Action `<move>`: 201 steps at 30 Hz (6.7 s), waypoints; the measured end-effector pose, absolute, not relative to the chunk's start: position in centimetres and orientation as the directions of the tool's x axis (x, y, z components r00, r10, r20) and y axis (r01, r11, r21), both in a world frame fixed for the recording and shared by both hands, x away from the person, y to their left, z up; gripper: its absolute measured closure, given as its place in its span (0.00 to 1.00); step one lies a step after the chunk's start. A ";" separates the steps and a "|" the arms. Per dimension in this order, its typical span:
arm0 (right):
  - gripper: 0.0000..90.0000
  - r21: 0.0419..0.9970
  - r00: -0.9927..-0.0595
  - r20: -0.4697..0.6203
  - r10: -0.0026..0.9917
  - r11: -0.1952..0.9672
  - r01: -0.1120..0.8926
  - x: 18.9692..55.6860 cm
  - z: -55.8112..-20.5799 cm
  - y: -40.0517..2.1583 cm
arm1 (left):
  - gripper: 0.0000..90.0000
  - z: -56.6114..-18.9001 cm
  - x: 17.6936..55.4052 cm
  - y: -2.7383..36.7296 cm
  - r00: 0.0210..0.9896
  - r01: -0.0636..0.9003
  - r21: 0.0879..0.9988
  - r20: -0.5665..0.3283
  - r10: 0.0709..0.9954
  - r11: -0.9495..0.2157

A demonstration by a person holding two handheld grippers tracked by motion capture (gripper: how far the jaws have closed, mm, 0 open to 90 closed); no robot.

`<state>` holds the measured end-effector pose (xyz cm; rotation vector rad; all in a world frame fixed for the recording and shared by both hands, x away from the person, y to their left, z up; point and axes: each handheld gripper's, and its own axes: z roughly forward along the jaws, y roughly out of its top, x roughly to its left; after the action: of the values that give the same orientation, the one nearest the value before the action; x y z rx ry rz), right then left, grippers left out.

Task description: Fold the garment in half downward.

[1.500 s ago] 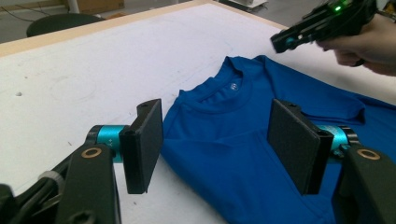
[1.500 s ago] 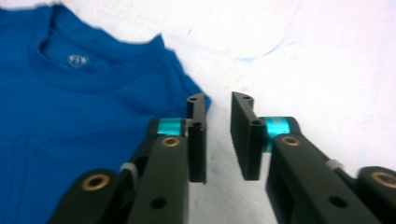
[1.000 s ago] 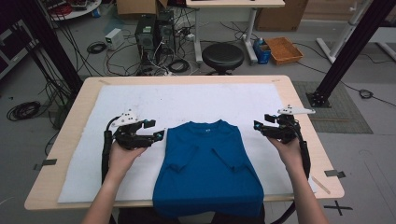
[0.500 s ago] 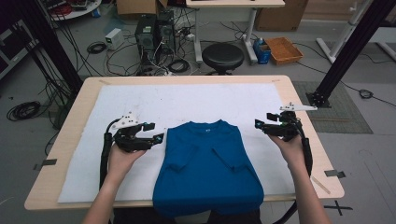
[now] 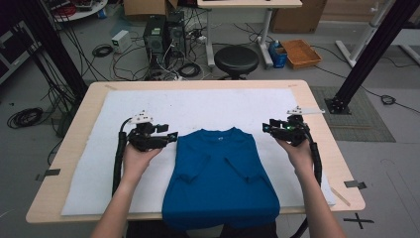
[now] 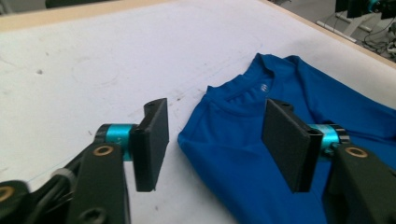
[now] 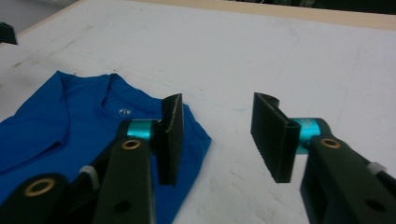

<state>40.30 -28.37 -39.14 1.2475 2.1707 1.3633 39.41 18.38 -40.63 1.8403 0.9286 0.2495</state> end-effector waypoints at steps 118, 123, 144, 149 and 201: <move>0.93 0.807 -0.813 -0.105 0.573 0.526 0.268 22.9 -40.7 -25.8 | 0.80 -42.3 23.2 14.0 0.888 0.147 0.803 0.150 0.434 -0.578; 0.73 0.836 -0.737 -0.044 0.674 0.429 0.343 25.3 -40.0 -26.5 | 0.65 -41.6 24.8 14.6 0.847 0.206 0.843 0.100 0.521 -0.497; 0.87 0.686 -0.577 0.188 0.795 0.314 0.656 33.1 -44.2 -25.4 | 0.78 -44.8 31.8 15.3 0.678 0.526 0.761 -0.106 0.727 -0.380; 0.92 0.705 -0.609 0.168 0.776 0.337 0.624 32.8 -43.9 -25.4 | 0.91 -44.7 31.7 15.4 0.692 0.508 0.769 -0.097 0.715 -0.388; 0.74 0.797 -0.568 0.103 0.816 0.273 0.538 35.9 -42.1 -26.4 | 0.69 -43.7 34.5 17.1 0.555 0.569 0.775 -0.114 0.824 -0.276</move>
<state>35.86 -26.35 -42.05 1.2352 2.2217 1.1911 34.49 17.08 -43.72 1.9757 1.1220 0.3968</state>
